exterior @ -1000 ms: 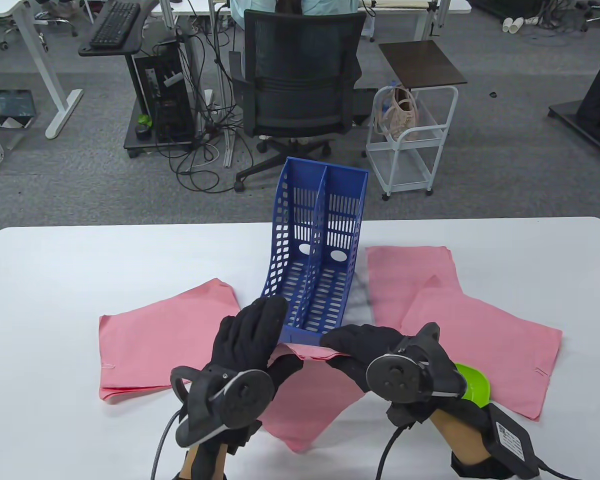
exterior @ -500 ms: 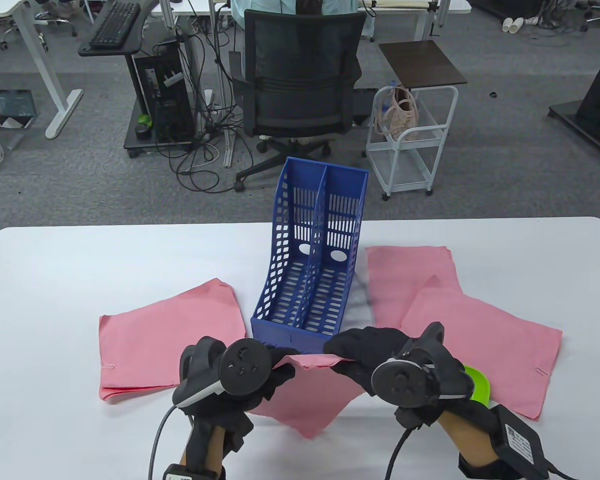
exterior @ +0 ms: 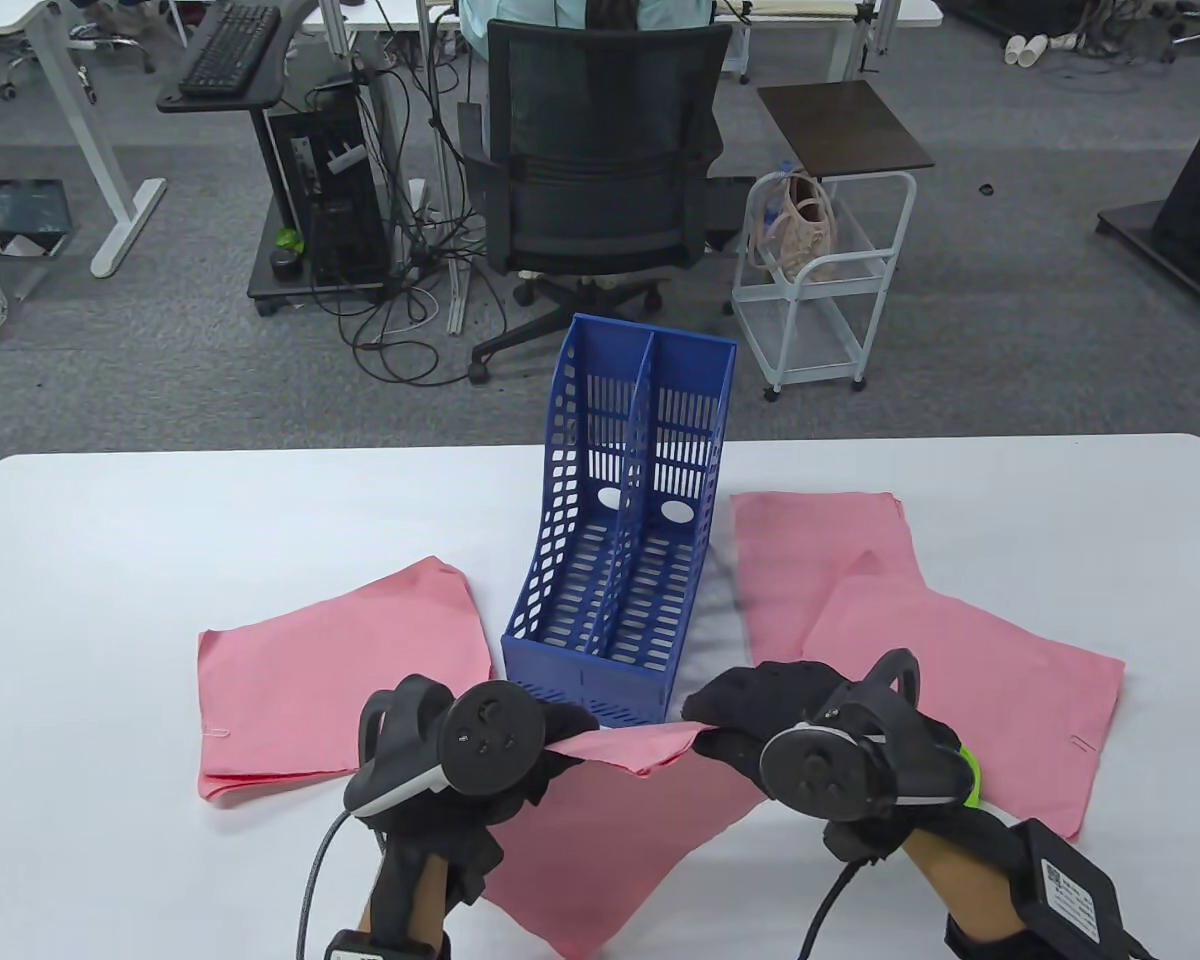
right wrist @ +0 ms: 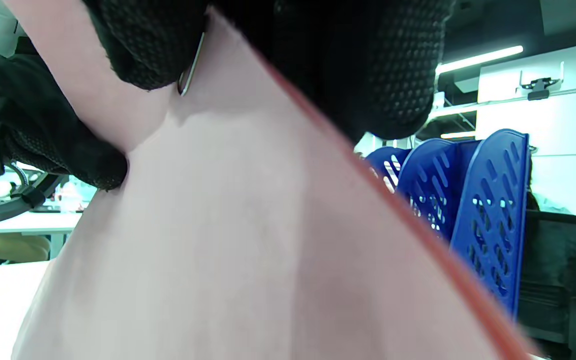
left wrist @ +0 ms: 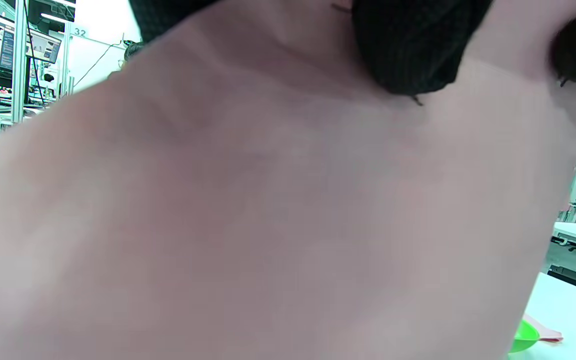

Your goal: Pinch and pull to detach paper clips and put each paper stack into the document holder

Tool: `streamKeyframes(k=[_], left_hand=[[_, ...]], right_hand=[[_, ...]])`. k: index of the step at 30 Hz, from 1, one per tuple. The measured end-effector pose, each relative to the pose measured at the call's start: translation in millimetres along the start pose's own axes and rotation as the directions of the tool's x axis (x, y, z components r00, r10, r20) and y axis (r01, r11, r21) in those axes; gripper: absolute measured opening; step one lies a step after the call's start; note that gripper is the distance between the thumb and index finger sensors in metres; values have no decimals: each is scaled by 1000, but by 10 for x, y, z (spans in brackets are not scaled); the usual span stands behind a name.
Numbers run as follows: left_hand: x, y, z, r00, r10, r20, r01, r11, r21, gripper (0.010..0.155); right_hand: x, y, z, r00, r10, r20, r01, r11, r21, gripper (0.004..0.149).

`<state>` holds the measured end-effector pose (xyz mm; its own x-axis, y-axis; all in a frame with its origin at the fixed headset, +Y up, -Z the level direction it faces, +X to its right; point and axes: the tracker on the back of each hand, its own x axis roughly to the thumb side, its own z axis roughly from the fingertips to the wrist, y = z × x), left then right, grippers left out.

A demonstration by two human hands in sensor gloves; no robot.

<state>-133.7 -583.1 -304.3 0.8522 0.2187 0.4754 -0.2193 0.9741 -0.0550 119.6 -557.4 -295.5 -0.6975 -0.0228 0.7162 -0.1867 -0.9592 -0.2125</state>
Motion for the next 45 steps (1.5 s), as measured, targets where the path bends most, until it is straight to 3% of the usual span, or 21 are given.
streamKeyframes(k=[14, 19, 23, 28, 34, 39, 45], left_hand=[[136, -46, -53, 999, -10, 41, 10, 1000, -17, 42], [-4, 30, 26, 997, -45, -59, 47, 998, 29, 42], [-138, 135, 132, 995, 13, -103, -2, 995, 104, 42], [-192, 251, 276, 993, 55, -103, -33, 980, 198, 43], [-206, 298, 342, 993, 76, -94, -51, 970, 239, 42], [-160, 286, 324, 994, 59, -87, -38, 972, 232, 43], [-24, 297, 284, 995, 25, -99, -1, 973, 232, 43]], right_hand=[[-205, -56, 258, 999, -23, -47, 22, 1000, -8, 34], [-406, -91, 449, 980, 81, -184, -87, 996, -21, 33], [-725, 59, 707, 931, 113, -346, -99, 993, 58, 34], [-1156, 434, 1060, 840, 141, -523, -61, 984, 167, 34], [-1432, 782, 1225, 772, 94, -629, 64, 973, 223, 37], [-1536, 871, 1284, 743, 28, -669, 140, 970, 197, 48], [-1601, 831, 1356, 728, 49, -684, 118, 974, 195, 68]])
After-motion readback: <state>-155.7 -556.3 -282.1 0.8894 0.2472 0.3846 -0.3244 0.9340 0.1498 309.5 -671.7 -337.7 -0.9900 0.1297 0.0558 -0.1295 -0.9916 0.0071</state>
